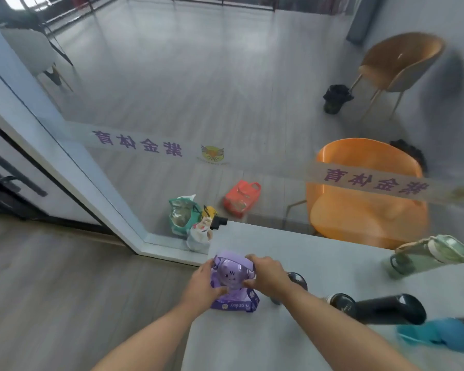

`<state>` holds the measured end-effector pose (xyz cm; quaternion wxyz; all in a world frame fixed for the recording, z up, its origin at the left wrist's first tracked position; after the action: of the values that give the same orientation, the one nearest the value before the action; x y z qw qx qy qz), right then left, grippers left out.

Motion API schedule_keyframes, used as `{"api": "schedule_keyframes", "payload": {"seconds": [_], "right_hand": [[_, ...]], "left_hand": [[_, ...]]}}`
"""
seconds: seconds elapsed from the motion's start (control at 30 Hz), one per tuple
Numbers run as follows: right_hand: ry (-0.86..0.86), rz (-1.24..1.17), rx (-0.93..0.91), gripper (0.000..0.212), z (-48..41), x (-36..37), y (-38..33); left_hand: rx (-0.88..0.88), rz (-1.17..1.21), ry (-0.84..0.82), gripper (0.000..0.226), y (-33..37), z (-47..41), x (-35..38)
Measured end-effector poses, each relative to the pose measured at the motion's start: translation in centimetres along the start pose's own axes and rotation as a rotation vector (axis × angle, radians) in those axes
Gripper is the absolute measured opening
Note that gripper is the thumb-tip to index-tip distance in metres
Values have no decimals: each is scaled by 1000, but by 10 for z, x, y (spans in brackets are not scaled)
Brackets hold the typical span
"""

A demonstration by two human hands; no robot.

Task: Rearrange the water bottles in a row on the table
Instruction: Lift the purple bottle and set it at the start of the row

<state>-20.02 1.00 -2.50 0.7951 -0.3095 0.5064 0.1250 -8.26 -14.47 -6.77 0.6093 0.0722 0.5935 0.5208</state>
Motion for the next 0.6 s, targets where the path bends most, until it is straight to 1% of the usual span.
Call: {"api": "schedule_keyframes", "payload": {"seconds": [0.1,0.2,0.33,0.5,0.6], "right_hand": [[-15,-9,-1,64,-17,-3,3],[-8,-46,10,58,-37,-12,7],[32,-142,130,50,-69,-20,25],[78,-218,234,51,-106,-33,47],[93,-264,287,51,-124,-37,57]], "left_hand": [[-28,35,12,86,7,-8,2],[-62,108,28,78,21,-22,3],[-88,183,69,78,40,-56,4],[-114,227,82,79,62,-102,9],[-101,210,76,78,70,-123,12]]}}
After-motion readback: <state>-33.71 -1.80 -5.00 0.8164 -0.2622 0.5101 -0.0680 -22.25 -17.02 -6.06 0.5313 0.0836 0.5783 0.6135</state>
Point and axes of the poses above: each hand's wrist, its own z-axis away from the middle knuckle, its own x-axis out of the palm, y = z × x, the point moved 6 cm from there along -z, towards the middle knuckle, and after that the axes turned 10 degrees about y, right-handed, at the moved point
